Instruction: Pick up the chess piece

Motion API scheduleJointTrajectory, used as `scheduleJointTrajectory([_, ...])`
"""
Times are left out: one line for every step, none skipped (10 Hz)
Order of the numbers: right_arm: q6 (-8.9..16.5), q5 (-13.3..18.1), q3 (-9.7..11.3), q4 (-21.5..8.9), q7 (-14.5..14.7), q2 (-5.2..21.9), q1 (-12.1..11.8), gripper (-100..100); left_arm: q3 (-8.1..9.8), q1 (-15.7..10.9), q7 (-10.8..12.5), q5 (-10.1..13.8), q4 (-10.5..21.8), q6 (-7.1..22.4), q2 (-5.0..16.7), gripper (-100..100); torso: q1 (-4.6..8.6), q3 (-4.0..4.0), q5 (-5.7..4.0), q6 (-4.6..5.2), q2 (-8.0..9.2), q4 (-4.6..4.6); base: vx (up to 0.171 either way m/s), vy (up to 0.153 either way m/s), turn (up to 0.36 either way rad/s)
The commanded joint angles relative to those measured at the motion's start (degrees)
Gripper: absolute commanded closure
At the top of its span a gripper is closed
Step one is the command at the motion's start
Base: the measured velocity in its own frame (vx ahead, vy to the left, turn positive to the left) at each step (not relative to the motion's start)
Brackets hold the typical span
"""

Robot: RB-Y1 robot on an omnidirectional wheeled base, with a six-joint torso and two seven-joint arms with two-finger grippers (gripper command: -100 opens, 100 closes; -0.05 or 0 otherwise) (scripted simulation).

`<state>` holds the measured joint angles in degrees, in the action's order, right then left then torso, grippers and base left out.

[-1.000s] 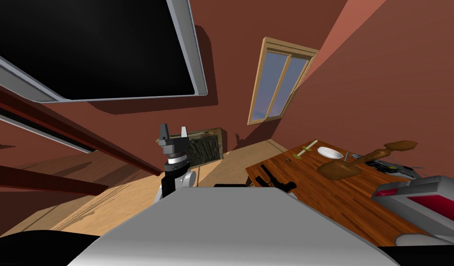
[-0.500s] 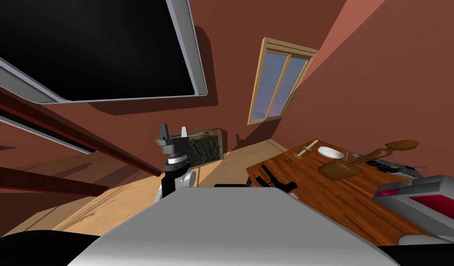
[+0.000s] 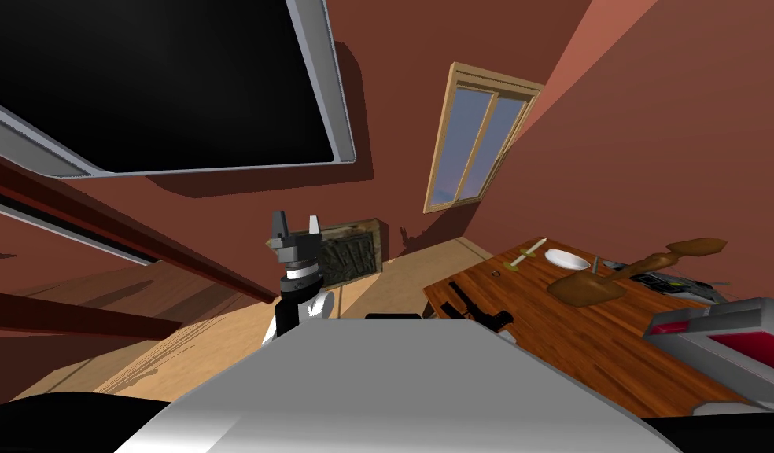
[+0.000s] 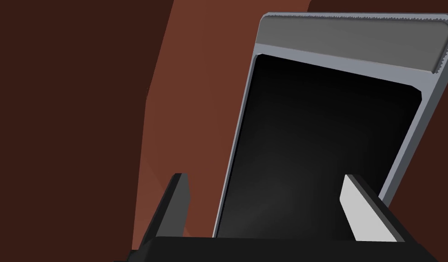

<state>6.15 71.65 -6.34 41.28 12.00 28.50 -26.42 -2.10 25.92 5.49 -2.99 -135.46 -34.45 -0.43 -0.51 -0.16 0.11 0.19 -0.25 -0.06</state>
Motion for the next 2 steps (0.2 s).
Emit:
scheduleJointTrajectory([0.00, 0.00, 0.00, 0.00, 0.00, 0.00, 0.00, 100, 0.00, 0.00, 0.00, 0.00, 0.00, 0.00, 0.00, 0, 0.00, 0.00, 0.00, 0.00, 0.00, 0.00, 0.011, 0.030, -0.012])
scheduleJointTrajectory([0.08, -0.74, 0.24, 0.17, 0.78, 0.08, -0.11, 0, 0.00, 0.00, 0.00, 0.00, 0.00, 0.00, 0.00, 0, 0.14, 0.03, -0.02, -0.02, 0.05, 0.01, 0.002, 0.007, 0.000])
